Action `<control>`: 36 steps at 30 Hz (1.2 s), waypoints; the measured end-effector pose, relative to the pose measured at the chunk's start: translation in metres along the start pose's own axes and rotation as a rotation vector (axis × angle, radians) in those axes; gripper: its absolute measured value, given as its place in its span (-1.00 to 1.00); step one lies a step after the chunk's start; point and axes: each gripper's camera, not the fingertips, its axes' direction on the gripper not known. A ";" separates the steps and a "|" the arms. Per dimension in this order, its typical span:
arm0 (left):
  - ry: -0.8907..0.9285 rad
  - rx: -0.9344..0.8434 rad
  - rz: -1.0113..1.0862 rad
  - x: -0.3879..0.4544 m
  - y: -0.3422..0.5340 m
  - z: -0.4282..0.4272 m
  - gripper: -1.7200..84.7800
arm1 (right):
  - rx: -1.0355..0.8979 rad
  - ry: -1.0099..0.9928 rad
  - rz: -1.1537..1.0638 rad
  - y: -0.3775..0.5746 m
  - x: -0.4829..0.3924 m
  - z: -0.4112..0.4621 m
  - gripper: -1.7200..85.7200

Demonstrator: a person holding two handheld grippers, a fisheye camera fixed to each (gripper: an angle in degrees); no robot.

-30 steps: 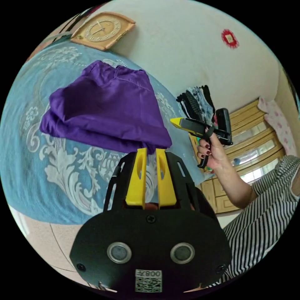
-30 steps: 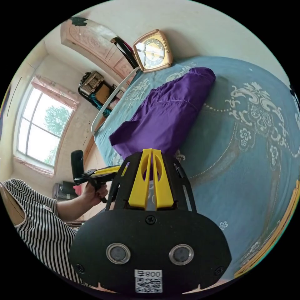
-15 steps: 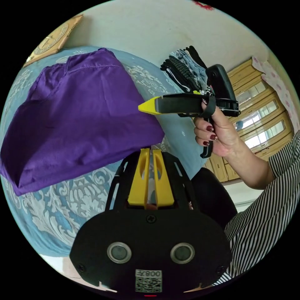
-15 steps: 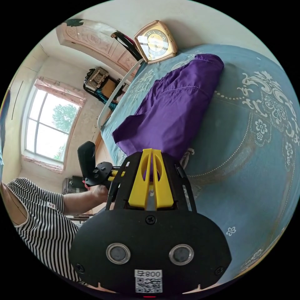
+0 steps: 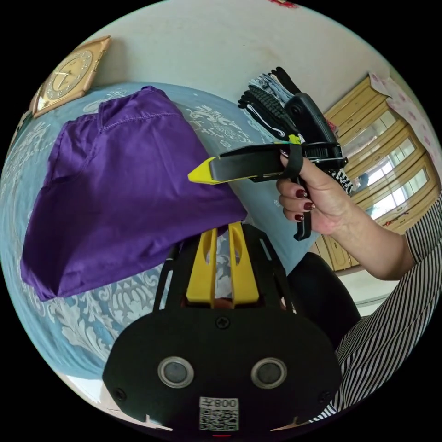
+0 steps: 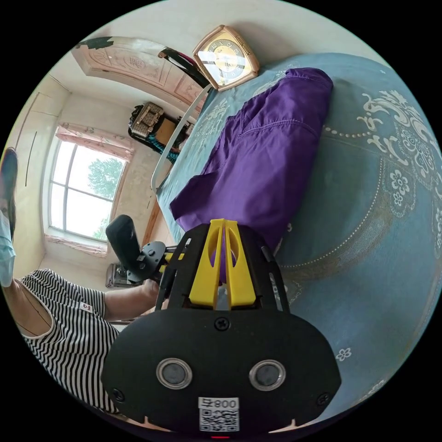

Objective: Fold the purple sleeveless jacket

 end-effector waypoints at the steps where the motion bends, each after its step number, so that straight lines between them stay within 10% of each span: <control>1: 0.003 -0.017 0.015 0.001 -0.002 0.002 -0.88 | -0.010 0.001 -0.002 0.002 -0.001 -0.001 -0.96; 7: 0.013 -0.029 0.050 -0.006 0.004 -0.002 -0.88 | -0.056 -0.026 0.016 0.009 0.003 0.002 -0.96; 19: 0.674 0.271 -0.528 -0.139 0.061 -0.022 -0.92 | 0.144 0.183 0.008 0.088 -0.044 -0.096 -0.88; 36: 0.687 0.197 -0.453 -0.180 0.081 -0.069 -0.88 | 0.100 0.334 0.046 0.126 -0.130 -0.051 -0.79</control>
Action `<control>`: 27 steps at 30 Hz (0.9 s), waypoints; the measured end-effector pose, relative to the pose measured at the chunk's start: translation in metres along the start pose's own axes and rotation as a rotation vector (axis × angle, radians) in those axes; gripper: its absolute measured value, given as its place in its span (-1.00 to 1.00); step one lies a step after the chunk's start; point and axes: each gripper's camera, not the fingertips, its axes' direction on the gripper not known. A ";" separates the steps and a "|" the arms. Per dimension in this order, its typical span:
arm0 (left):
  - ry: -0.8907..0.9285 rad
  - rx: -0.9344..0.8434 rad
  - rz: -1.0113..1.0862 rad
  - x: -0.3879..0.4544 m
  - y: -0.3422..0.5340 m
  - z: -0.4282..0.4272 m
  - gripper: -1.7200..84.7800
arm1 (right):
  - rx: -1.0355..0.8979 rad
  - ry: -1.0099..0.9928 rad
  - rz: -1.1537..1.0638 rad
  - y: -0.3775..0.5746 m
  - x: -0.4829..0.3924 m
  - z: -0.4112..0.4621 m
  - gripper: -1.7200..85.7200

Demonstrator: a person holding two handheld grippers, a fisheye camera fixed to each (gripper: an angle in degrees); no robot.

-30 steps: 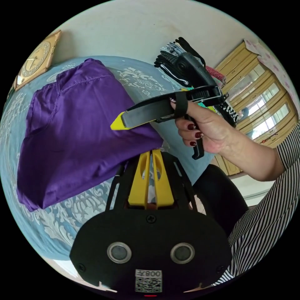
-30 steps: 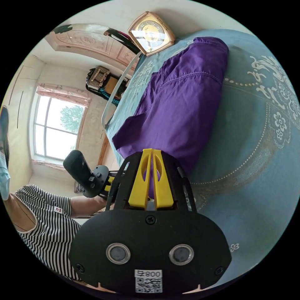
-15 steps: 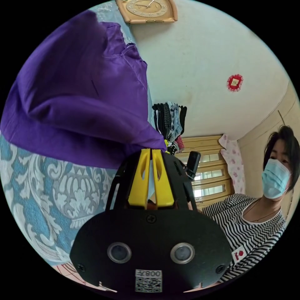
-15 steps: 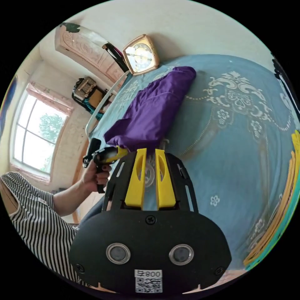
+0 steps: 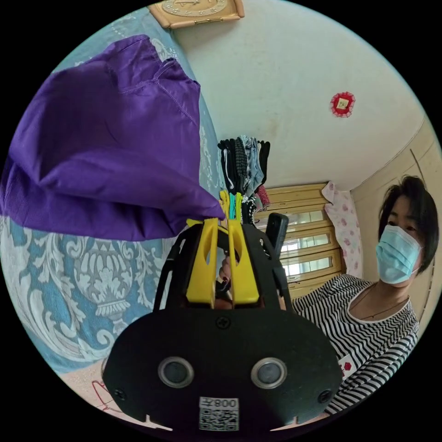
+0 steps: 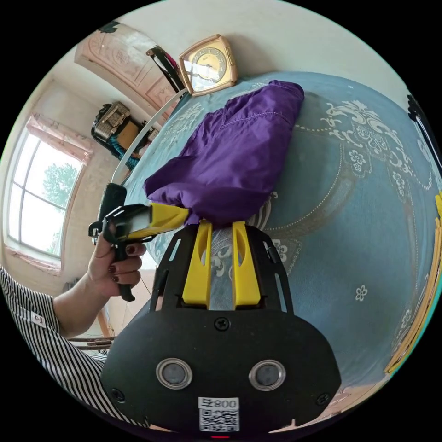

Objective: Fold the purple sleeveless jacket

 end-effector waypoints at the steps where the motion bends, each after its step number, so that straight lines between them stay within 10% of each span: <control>1: 0.017 0.022 -0.006 -0.002 0.003 -0.009 -0.88 | -0.007 0.005 0.005 0.002 -0.002 0.000 -0.80; 27: -0.140 0.357 -0.163 -0.032 0.059 -0.146 -0.84 | -0.051 0.096 -0.111 0.039 -0.053 -0.013 -0.91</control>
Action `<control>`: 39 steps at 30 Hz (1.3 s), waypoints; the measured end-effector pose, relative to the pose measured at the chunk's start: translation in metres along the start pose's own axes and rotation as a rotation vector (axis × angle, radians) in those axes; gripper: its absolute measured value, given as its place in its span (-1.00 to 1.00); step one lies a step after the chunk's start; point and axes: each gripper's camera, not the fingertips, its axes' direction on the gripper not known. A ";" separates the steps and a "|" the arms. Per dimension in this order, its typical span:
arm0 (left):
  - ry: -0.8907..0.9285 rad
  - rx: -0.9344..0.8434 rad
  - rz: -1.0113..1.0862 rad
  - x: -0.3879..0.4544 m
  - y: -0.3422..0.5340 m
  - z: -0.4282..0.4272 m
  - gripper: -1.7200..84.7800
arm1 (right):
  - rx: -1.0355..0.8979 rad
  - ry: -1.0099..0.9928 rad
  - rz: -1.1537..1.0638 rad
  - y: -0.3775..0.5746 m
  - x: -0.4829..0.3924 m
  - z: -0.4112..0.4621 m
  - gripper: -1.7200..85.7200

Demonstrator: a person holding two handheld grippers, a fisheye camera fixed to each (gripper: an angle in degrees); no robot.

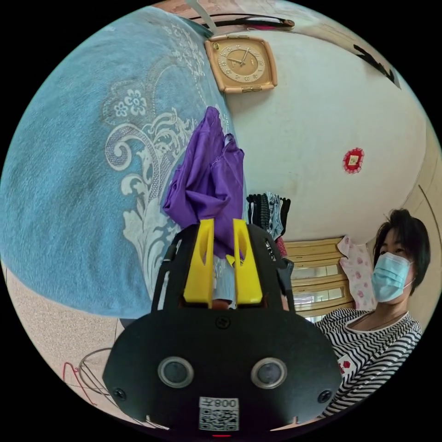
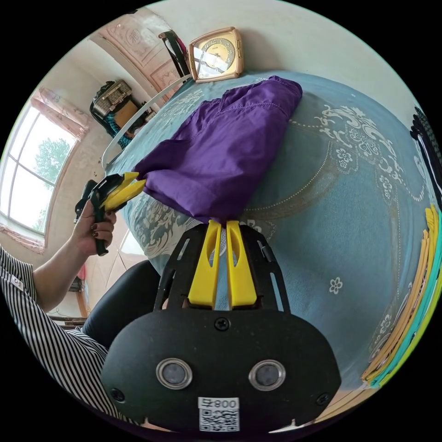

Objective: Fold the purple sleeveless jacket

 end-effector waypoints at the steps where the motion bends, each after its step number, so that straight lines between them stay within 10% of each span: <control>1: -0.010 -0.003 -0.009 0.000 -0.001 -0.001 -0.85 | 0.000 0.001 -0.004 0.000 -0.003 0.001 -0.91; 22: -0.434 -0.048 0.370 0.101 0.011 0.002 -0.90 | 0.102 -0.100 0.013 0.018 -0.004 -0.017 -0.96; 39: -0.534 0.058 0.277 0.129 0.047 0.008 -0.89 | -0.017 -0.167 -0.077 -0.019 0.010 0.077 -0.95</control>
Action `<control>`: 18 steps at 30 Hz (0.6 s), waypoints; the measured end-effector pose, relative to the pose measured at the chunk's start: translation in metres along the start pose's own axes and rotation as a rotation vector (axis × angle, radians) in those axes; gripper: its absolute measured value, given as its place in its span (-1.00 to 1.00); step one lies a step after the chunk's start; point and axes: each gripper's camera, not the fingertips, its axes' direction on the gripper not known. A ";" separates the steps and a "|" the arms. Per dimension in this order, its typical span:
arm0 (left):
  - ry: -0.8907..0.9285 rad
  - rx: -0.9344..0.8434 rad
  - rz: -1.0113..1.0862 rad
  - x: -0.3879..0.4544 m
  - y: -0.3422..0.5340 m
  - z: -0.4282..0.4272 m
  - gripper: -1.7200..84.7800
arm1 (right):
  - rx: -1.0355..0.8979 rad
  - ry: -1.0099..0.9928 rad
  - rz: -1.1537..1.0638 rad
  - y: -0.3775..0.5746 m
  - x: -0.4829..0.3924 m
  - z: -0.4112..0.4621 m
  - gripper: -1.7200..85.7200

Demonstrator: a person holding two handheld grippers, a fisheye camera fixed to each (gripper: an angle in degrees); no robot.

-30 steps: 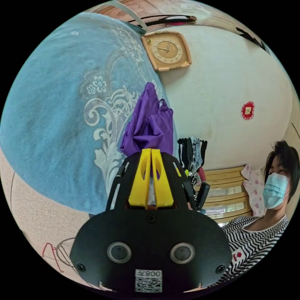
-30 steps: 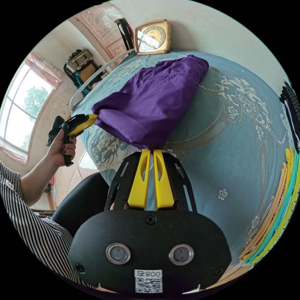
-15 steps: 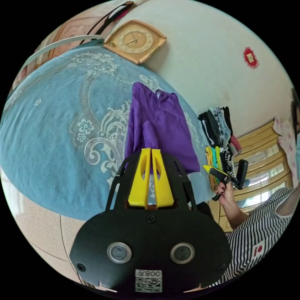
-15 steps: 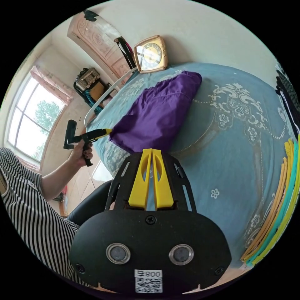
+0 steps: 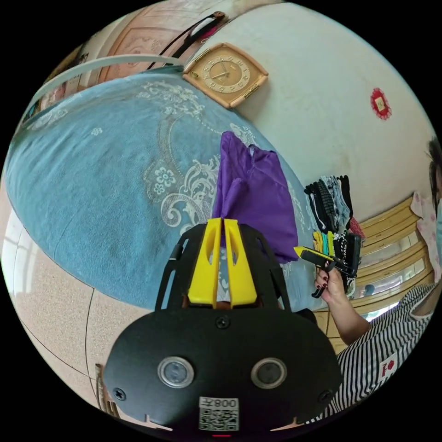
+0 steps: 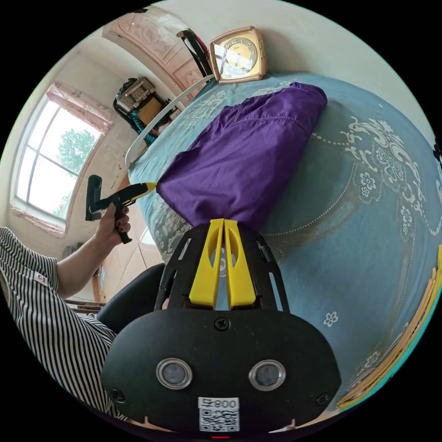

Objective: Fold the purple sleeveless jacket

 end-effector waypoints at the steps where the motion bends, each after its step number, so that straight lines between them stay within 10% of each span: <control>1: -0.005 0.028 0.041 0.014 0.003 -0.006 -0.86 | 0.017 -0.031 0.020 0.004 0.008 -0.003 -0.95; 11: 0.026 -0.243 0.710 0.179 0.031 0.068 -0.76 | 0.133 -0.348 0.371 0.060 0.123 0.005 -0.78; 18: -0.123 -0.363 0.756 0.186 0.035 0.108 -0.91 | 0.100 -0.498 0.444 0.070 0.167 0.040 -0.70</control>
